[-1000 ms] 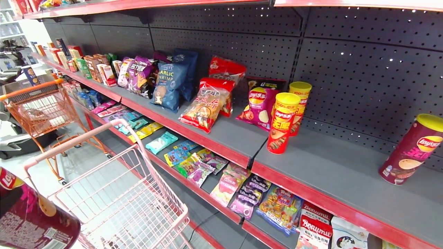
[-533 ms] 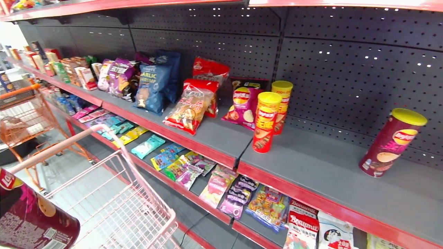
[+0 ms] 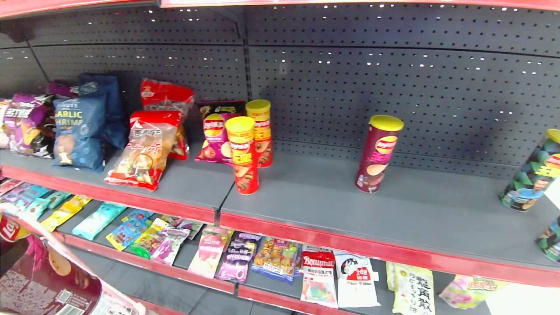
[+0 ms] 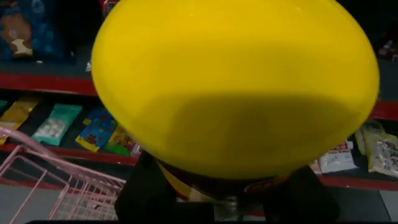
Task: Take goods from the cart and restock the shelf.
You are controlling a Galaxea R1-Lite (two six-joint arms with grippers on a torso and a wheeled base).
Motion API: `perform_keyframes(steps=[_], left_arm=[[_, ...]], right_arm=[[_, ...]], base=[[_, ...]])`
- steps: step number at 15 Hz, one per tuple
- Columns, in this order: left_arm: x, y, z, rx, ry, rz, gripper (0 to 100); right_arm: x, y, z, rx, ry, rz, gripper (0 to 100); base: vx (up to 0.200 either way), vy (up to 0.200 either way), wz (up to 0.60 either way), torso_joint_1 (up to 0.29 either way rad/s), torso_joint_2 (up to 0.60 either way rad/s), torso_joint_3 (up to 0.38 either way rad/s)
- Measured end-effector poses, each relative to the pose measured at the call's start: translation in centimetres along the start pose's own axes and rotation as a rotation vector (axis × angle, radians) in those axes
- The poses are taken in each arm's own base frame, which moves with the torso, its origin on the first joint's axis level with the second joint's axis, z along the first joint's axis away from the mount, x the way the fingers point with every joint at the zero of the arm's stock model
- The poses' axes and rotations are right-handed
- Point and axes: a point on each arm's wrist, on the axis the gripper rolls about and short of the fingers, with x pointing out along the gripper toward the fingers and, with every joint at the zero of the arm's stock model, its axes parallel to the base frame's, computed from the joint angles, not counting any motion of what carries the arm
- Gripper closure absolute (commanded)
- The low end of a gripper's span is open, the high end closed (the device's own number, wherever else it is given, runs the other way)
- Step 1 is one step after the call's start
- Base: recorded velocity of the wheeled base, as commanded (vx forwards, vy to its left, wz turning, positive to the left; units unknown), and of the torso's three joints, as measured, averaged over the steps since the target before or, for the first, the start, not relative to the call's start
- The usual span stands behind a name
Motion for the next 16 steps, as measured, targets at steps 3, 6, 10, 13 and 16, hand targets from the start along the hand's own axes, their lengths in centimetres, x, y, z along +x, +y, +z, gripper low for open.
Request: perform_keyframes(steps=[3, 6, 10, 13, 16], left_arm=[[-0.2, 0.0, -0.1, 0.001, -0.006, 0.001, 100], [-0.2, 0.0, -0.1, 0.001, -0.007, 0.000, 100], [-0.6, -0.1, -0.9, 0.001, -0.003, -0.001, 100], [-1.6, -0.5, -2.2, 0.004, 0.017, -0.083, 100], [-1.7, -0.6, -2.4, 0.002, 0.024, -0.161, 100]], right_arm=[[0.0, 0.0, 0.0, 0.000, 0.000, 0.000, 0], [0.0, 0.0, 0.0, 0.000, 0.000, -0.001, 0], [0.0, 0.0, 0.0, -0.002, 0.001, 0.000, 0], [0.2, 0.0, 0.1, -0.007, 0.022, 0.009, 0], [0.3, 0.0, 0.3, -0.061, 0.038, 0.048, 0]], base=[[0.000, 0.000, -0.60, 0.002, 0.00, 0.001], [0.000, 0.000, 0.00, 0.000, 0.00, 0.000], [0.000, 0.000, 0.00, 0.000, 0.00, 0.000], [0.000, 0.000, 0.00, 0.000, 0.00, 0.000], [0.000, 0.000, 0.00, 0.000, 0.00, 0.000]])
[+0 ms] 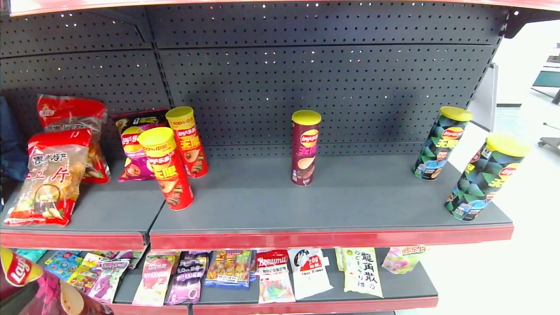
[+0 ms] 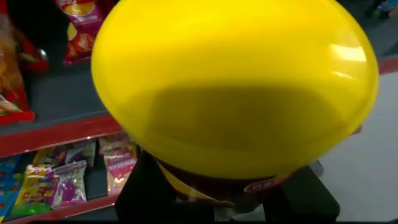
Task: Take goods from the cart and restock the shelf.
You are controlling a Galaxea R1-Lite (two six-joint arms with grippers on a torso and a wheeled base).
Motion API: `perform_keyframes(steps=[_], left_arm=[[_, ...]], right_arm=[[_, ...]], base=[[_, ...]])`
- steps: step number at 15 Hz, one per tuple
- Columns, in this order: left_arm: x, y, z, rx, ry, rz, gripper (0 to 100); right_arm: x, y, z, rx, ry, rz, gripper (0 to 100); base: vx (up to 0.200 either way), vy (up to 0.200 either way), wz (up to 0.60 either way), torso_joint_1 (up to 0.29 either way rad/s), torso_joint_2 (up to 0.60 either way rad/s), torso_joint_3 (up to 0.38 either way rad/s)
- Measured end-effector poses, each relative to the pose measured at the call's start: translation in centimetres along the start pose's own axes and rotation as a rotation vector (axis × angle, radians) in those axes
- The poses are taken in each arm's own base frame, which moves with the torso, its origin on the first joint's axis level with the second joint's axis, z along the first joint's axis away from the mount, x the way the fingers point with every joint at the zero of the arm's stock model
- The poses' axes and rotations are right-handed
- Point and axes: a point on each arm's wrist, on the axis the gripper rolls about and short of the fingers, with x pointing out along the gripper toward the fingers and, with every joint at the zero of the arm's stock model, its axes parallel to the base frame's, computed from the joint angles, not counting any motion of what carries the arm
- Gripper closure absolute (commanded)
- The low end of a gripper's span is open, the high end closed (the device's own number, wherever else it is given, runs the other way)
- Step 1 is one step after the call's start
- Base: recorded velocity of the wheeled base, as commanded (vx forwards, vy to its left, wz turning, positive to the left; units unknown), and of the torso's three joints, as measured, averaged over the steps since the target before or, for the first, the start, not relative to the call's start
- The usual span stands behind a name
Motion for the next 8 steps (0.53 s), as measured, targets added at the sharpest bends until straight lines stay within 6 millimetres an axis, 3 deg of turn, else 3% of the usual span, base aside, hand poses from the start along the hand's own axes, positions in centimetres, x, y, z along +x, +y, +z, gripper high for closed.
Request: perform_keyframes(steps=[3, 6, 8], left_arm=[[0.7, 0.1, -0.2, -0.009, 0.039, -0.039, 100], [1.8, 0.3, -0.2, -0.023, 0.103, -0.052, 100], [2.6, 0.4, 0.0, -0.030, 0.127, -0.097, 100]], right_arm=[[0.1, 0.0, 0.4, -0.003, 0.009, 0.049, 0], [0.4, -0.3, 4.8, 0.056, -0.004, 0.079, 0], [2.6, -0.4, 7.8, 0.068, 0.071, 0.141, 0]], base=[[0.000, 0.000, 0.00, 0.000, 0.00, 0.000], [0.000, 0.000, 0.00, 0.000, 0.00, 0.000], [0.000, 0.000, 0.00, 0.000, 0.00, 0.000]])
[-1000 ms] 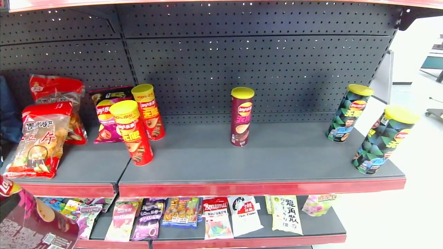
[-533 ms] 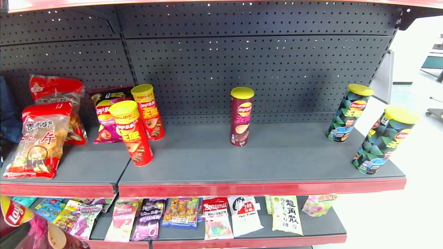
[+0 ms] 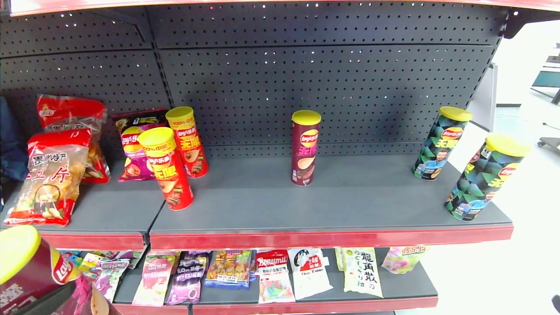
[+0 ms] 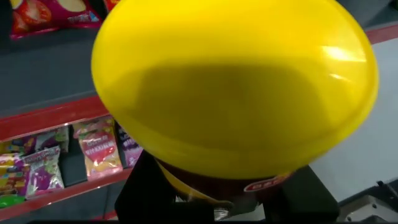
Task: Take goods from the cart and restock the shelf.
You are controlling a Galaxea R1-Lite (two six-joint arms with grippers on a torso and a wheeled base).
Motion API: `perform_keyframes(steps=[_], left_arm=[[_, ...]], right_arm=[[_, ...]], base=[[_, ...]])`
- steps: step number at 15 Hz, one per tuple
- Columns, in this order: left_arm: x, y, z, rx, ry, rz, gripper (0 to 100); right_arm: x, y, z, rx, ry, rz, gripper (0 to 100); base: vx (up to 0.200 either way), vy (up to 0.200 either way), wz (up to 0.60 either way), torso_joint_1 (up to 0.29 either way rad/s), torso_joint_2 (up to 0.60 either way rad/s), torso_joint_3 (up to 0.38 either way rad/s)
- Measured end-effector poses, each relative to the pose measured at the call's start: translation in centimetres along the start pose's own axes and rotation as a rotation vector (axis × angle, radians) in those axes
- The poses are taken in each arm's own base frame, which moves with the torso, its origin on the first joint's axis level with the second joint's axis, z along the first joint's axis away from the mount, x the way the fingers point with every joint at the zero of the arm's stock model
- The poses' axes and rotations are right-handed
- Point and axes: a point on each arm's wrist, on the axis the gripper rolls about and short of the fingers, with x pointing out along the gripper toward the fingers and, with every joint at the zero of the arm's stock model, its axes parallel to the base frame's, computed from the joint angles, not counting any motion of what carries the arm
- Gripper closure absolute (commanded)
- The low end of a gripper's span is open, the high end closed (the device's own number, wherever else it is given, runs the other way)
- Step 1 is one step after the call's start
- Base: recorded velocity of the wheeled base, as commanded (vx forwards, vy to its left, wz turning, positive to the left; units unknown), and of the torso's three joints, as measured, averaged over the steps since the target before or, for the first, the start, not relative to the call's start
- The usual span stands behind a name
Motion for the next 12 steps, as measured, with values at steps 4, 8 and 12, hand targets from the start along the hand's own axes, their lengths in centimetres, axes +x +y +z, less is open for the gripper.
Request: perform_keyframes(steps=[4, 8, 12], left_arm=[[1.0, 0.3, 0.7, 0.024, 0.009, -0.018, 100], [1.3, 0.4, 0.7, 0.020, 0.024, -0.011, 100], [1.5, 0.5, 0.9, 0.019, 0.028, 0.003, 100]], right_arm=[[9.6, 0.4, 5.3, 0.052, 0.129, 0.120, 0], [21.9, 2.5, 8.0, 0.053, 0.184, 0.203, 0], [29.9, 5.7, 7.6, 0.045, 0.174, 0.285, 0]], base=[[0.000, 0.000, 0.00, 0.000, 0.00, 0.000], [0.000, 0.000, 0.00, 0.000, 0.00, 0.000], [0.000, 0.000, 0.00, 0.000, 0.00, 0.000]])
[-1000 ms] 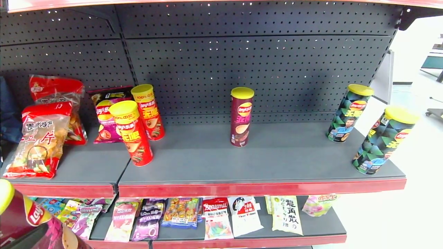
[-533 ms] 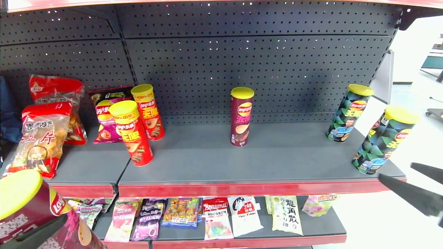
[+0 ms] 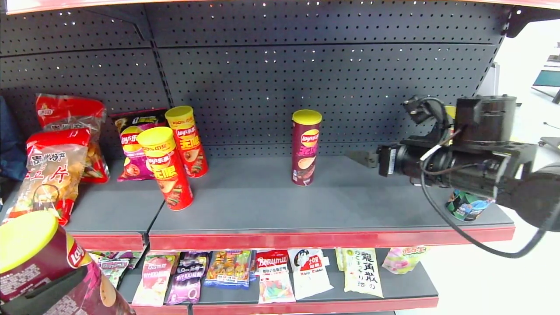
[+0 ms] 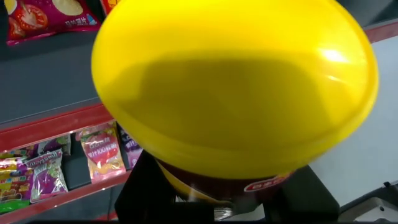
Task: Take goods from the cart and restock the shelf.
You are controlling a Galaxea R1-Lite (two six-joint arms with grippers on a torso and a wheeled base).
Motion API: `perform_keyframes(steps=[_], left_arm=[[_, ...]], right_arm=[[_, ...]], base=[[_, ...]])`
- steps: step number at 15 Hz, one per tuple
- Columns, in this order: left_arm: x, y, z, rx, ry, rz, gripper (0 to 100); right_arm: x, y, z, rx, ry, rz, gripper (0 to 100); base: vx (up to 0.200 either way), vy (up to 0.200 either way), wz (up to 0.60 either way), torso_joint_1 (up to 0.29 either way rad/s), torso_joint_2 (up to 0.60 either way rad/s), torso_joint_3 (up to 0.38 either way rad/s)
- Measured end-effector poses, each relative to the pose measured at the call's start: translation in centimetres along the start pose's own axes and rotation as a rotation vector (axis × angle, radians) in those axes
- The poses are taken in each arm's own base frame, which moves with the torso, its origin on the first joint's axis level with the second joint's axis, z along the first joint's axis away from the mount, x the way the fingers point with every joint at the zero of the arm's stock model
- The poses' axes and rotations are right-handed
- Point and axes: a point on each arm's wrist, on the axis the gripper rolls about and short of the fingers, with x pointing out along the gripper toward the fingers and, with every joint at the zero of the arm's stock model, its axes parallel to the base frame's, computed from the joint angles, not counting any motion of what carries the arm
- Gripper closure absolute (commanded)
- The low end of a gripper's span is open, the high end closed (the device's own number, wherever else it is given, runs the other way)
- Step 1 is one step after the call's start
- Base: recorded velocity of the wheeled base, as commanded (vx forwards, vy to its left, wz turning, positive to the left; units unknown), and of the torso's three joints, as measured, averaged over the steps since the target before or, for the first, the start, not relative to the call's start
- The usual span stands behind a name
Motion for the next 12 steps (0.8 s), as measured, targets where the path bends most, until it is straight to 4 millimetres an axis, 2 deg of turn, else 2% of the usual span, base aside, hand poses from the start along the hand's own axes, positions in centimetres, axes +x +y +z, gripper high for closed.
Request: perform_keyframes(steps=[3, 6, 9, 12], left_arm=[[0.2, 0.1, 0.3, -0.001, 0.002, 0.001, 100], [0.2, 0.1, 0.4, -0.002, 0.005, 0.004, 100], [0.3, 0.2, 0.3, -0.003, 0.008, 0.023, 100], [0.3, 0.2, 0.3, -0.003, 0.009, 0.022, 100]], right_arm=[[4.0, 0.3, -0.6, -0.015, -0.020, 0.023, 0], [6.9, 0.8, -0.7, -0.021, -0.029, 0.030, 0], [9.2, 1.7, -0.7, -0.028, -0.039, 0.038, 0], [10.6, 2.9, -0.9, -0.034, -0.045, 0.057, 0]], base=[[0.000, 0.000, 0.00, 0.000, 0.00, 0.000], [0.000, 0.000, 0.00, 0.000, 0.00, 0.000], [0.000, 0.000, 0.00, 0.000, 0.00, 0.000], [0.000, 0.000, 0.00, 0.000, 0.00, 0.000]])
